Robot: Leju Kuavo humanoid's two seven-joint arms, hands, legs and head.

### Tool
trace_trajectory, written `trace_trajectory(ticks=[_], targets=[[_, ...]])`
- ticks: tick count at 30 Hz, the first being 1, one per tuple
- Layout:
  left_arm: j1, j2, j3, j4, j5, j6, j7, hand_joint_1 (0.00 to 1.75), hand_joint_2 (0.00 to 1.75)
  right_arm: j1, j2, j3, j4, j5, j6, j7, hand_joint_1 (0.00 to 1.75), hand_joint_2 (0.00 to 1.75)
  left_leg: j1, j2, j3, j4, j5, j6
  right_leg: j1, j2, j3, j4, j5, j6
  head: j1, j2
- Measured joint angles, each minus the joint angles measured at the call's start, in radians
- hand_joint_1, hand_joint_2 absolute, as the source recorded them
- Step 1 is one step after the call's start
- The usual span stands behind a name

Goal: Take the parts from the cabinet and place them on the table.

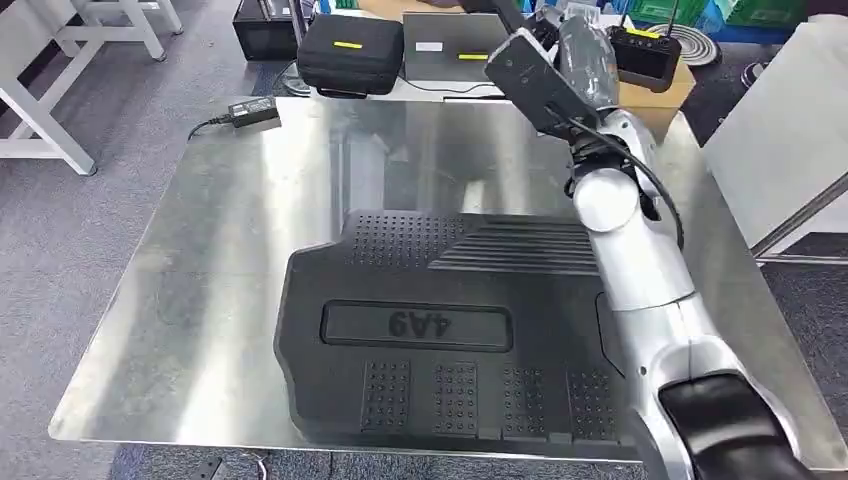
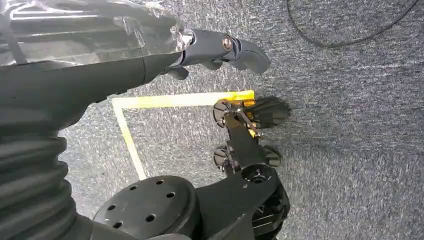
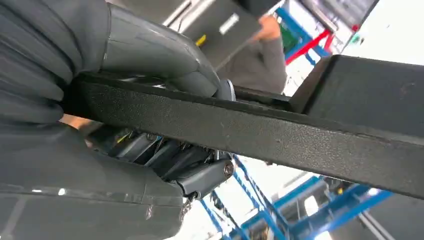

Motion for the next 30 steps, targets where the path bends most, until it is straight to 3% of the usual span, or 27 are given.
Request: trace_trajectory(ticks=[5,9,14,17,24,30], targets=[[0.001,0.002,0.0,0.0,0.003,0.0,-0.005,0.0,1.75,-0.042,0.009,0.01,0.055,0.085,-0.011,0.029,1.71,1.75,0.0,0.0,0.002,0.0,0.0,0.0,0.0,0.0,0.0,0.0,0.0,0.004,0.006,0.0],[0.004,0.003,0.0,0.0,0.003,0.0,-0.01,0.0,1.75,-0.043,0.004,0.016,0.059,0.223,0.015,0.092,1.71,1.75,0.001,0.0,0.004,-0.001,0.0,0.0,0.0,0.0,0.001,0.0,0.0,0.005,0.007,0.0],[0.015,0.003,0.0,0.0,0.005,0.0,-0.014,0.0,1.75,0.016,-0.043,0.016,0.008,0.385,0.079,0.145,1.71,1.75,0.002,0.001,0.008,-0.001,0.0,0.0,0.0,0.0,0.003,-0.001,-0.001,0.005,0.009,0.0],[0.021,0.005,0.0,0.0,0.005,0.0,-0.017,0.0,1.75,0.074,-0.079,0.015,-0.062,0.468,0.144,0.144,1.71,1.75,0.002,0.001,0.008,-0.003,0.0,0.0,0.0,0.0,0.003,-0.001,-0.001,0.005,0.007,0.0],[0.024,0.009,0.0,0.0,0.011,-0.008,-0.016,0.0,1.75,0.137,-0.135,0.01,-0.185,0.504,0.202,0.121,1.71,1.75,0.001,0.003,0.01,-0.004,-0.001,0.0,0.0,0.001,0.004,-0.001,-0.001,0.005,0.001,0.0],[0.039,0.017,0.0,0.0,0.016,-0.009,-0.017,0.0,1.75,0.277,-0.193,-0.031,-0.395,0.384,0.165,0.038,1.71,1.75,0.002,0.002,0.012,-0.004,-0.002,-0.001,0.0,0.001,0.005,-0.002,-0.003,0.006,-0.002,0.0]])
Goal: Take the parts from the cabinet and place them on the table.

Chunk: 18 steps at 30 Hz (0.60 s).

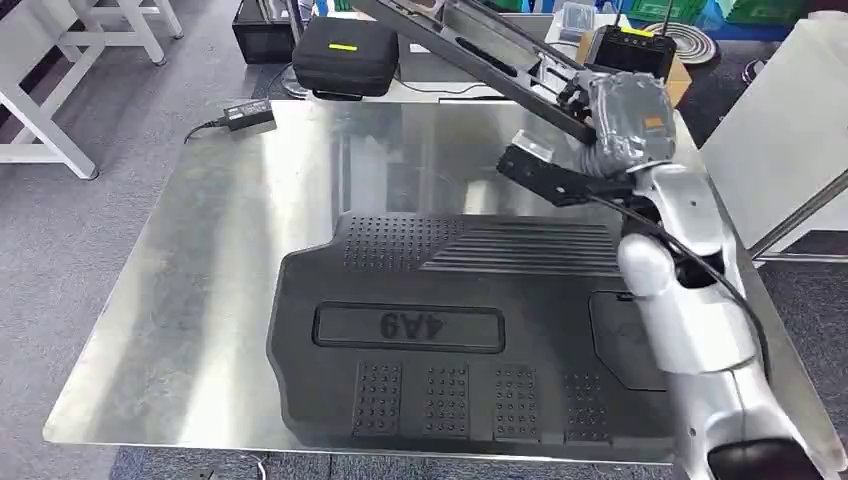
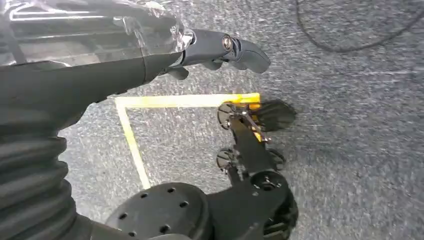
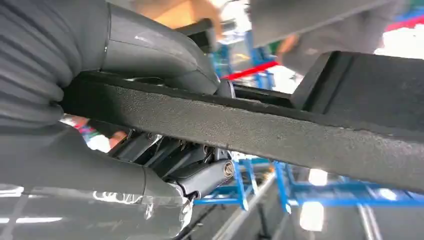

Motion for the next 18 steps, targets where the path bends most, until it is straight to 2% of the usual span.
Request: trace_trajectory(ticks=[5,9,12,18], targets=[[0.009,0.003,0.0,0.0,-0.001,0.0,-0.004,0.0,1.75,0.1,-0.035,-0.046,-0.156,-0.079,-0.018,-0.027,1.71,1.75,-0.001,0.001,0.001,-0.001,-0.001,-0.001,0.0,0.001,0.0,-0.001,-0.001,0.0,-0.002,0.0],[0.011,0.003,0.0,0.0,0.007,0.007,-0.018,0.0,1.75,0.198,-0.048,-0.06,-0.258,-0.159,-0.015,-0.087,1.71,1.75,-0.001,0.001,0.002,-0.003,-0.001,0.0,0.0,0.001,0.0,-0.001,-0.001,0.0,-0.001,0.0],[0.011,0.005,0.0,0.0,0.007,0.007,-0.03,0.0,1.75,0.268,-0.059,-0.058,-0.313,-0.143,0.007,-0.101,1.71,1.75,-0.001,0.001,0.002,-0.003,-0.001,0.0,0.0,0.001,0.0,-0.001,-0.001,0.0,0.0,0.0],[0.01,0.015,-0.001,0.0,-0.002,0.016,-0.043,0.0,1.75,0.34,-0.101,-0.054,-0.368,-0.118,0.017,-0.085,1.71,1.75,-0.001,0.001,0.002,-0.004,-0.001,0.0,0.0,0.001,0.0,-0.001,-0.001,0.0,0.0,0.0]])
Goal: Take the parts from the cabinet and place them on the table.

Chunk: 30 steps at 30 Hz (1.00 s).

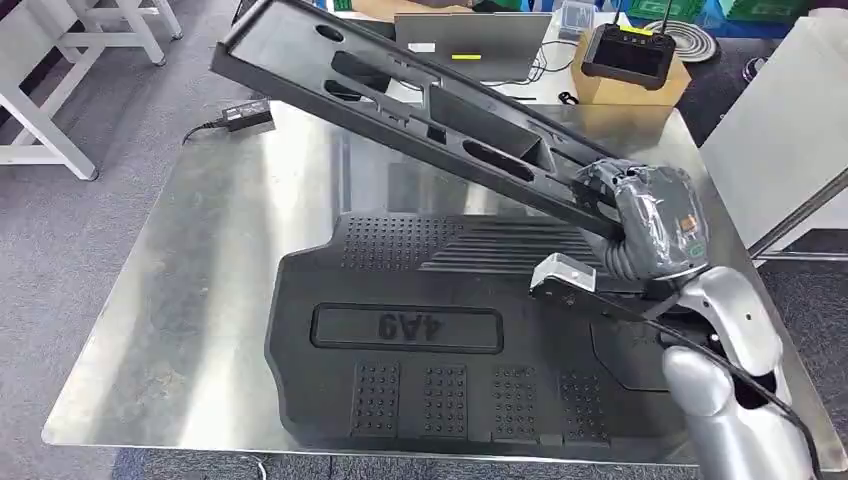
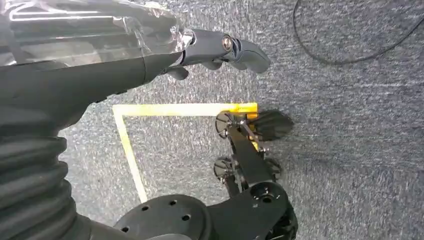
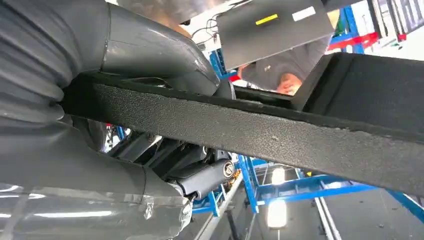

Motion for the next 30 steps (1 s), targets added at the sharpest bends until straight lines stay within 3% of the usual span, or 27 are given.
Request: trace_trajectory(ticks=[6,13,23,30], targets=[[-0.007,0.008,-0.016,0.0,-0.013,0.002,-0.011,0.0,1.75,0.034,-0.058,0.047,0.003,0.087,-0.013,-0.006,1.71,1.75,-0.002,0.0,0.0,-0.001,0.0,0.0,0.0,0.0,0.0,-0.001,0.0,0.0,0.001,0.0],[-0.028,0.008,-0.024,0.0,-0.016,-0.01,-0.024,0.0,1.75,-0.019,-0.074,0.112,0.088,0.252,-0.064,-0.016,1.71,1.75,-0.003,-0.001,0.0,-0.003,0.0,0.0,0.0,-0.001,0.0,-0.001,-0.001,0.0,0.0,0.0],[-0.024,0.018,-0.024,0.0,0.001,-0.061,-0.03,0.0,1.75,-0.148,-0.1,0.139,0.244,0.338,-0.065,-0.02,1.71,1.75,-0.002,-0.002,0.0,-0.003,0.0,0.0,0.0,-0.001,0.0,-0.001,-0.001,-0.001,0.0,0.0],[-0.017,0.022,-0.024,0.0,0.002,-0.063,-0.03,0.0,1.75,-0.159,-0.119,0.158,0.289,0.357,-0.047,-0.027,1.71,1.75,-0.003,-0.002,0.0,-0.003,0.0,0.0,0.0,-0.002,0.0,-0.001,-0.001,-0.001,0.0,0.0]])
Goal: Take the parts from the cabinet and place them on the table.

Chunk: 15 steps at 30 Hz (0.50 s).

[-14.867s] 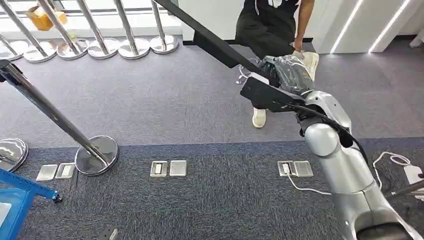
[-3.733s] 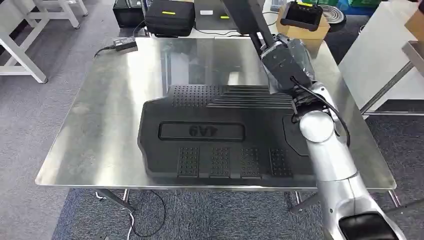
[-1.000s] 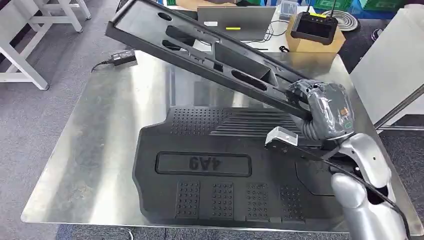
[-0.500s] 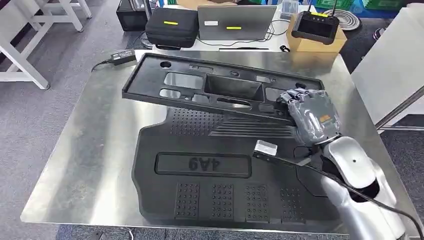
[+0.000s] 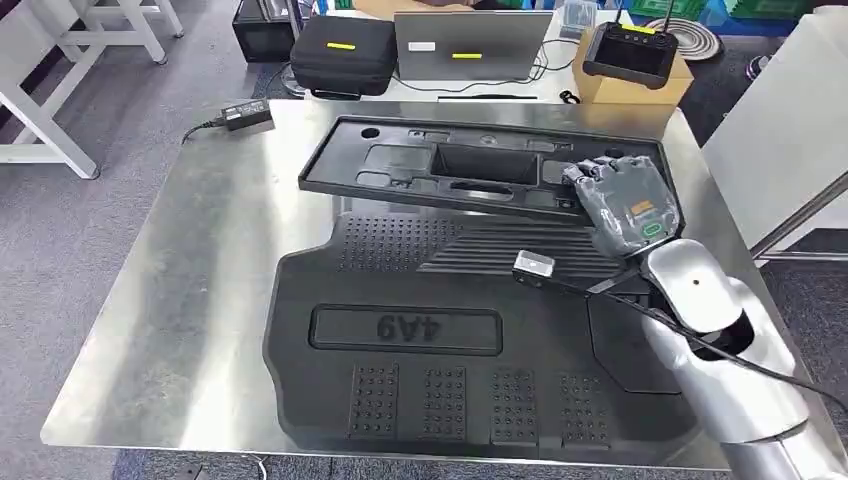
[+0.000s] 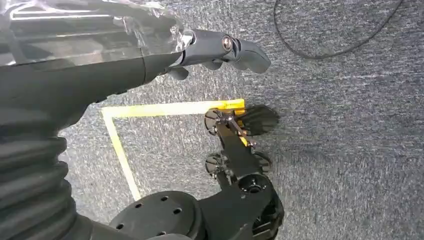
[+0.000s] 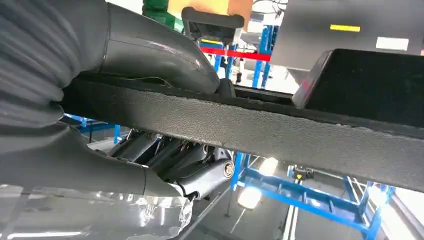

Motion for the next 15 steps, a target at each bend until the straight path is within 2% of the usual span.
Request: trace_trajectory(ticks=[8,15], targets=[[0.01,0.005,0.0,0.0,0.002,-0.002,0.019,0.0,1.75,0.001,-0.024,0.009,0.01,-0.057,0.008,-0.018,1.71,1.75,0.0,0.0,0.002,0.0,0.0,0.0,0.0,0.0,0.002,0.0,0.0,0.0,0.0,0.0],[0.048,0.013,0.0,0.0,0.01,0.01,0.075,0.0,1.75,0.091,-0.086,-0.039,-0.109,-0.181,0.014,-0.018,1.71,1.75,0.0,0.0,0.004,0.0,-0.001,0.001,-0.002,0.0,0.003,-0.001,0.0,0.0,0.002,0.0]])
